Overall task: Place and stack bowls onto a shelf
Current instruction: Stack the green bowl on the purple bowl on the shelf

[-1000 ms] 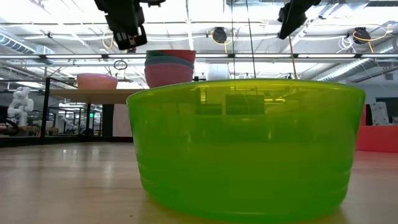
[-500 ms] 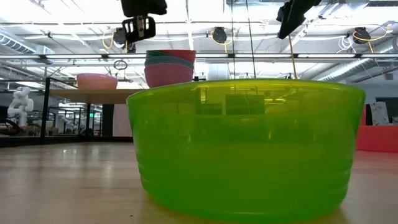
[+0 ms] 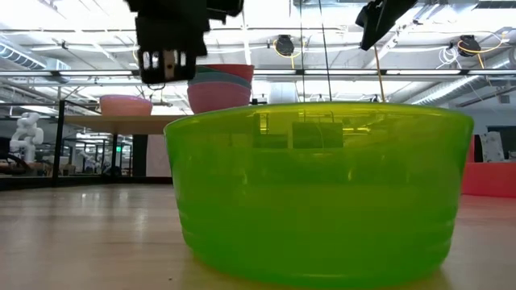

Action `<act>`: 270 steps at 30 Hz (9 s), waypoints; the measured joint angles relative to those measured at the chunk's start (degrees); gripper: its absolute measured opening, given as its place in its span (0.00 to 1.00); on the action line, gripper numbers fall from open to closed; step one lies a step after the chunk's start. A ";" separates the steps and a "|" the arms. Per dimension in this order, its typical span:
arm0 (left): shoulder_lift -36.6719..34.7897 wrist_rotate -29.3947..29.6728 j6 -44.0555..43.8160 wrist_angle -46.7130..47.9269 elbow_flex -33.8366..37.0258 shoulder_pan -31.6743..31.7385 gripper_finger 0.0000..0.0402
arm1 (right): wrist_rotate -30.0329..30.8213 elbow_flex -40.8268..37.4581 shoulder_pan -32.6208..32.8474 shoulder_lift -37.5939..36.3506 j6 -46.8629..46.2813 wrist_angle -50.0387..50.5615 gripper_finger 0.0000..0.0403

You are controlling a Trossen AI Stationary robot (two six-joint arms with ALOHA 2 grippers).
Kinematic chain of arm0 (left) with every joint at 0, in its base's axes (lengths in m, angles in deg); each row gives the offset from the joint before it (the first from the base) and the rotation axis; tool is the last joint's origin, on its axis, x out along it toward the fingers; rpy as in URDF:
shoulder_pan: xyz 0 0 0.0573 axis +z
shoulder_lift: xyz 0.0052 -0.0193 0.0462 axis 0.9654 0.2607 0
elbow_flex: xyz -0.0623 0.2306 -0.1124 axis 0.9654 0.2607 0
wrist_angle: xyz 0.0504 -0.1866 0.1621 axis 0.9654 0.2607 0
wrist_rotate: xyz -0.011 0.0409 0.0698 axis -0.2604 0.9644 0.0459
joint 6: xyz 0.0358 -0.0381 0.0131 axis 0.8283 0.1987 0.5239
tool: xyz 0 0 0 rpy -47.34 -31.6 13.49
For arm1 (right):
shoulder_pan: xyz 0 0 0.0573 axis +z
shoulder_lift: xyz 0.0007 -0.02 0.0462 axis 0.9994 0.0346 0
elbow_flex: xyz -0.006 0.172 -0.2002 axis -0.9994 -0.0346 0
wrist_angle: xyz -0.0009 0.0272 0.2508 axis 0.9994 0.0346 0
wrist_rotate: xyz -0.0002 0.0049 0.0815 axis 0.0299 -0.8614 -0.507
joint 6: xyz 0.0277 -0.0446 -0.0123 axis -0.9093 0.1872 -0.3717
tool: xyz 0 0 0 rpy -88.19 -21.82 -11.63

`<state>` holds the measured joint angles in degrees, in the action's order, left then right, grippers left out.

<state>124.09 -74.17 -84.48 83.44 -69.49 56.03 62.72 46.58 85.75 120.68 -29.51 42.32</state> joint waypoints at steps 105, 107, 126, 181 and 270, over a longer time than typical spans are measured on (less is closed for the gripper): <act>14.98 17.99 -6.57 -16.84 -0.05 -7.20 0.20 | -0.02 0.00 0.00 -0.02 2.56 -1.70 0.60; 15.19 17.76 -6.38 -18.38 -0.04 -7.23 0.20 | -0.02 0.00 -0.01 -0.02 2.80 -1.81 0.60; 15.40 17.59 -6.42 -19.10 -0.11 -7.27 0.20 | -0.02 0.00 0.00 -0.02 3.63 -1.97 0.60; -18.18 25.25 -13.49 13.99 -0.15 5.43 0.01 | 0.09 0.01 0.00 0.00 7.69 -3.77 0.60; -41.13 37.56 31.32 44.52 -0.22 71.72 0.15 | 0.28 0.02 -0.02 0.00 4.44 -14.64 0.60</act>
<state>82.96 -36.61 -53.15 127.96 -69.71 127.75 63.00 46.60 85.73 120.68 -25.07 27.67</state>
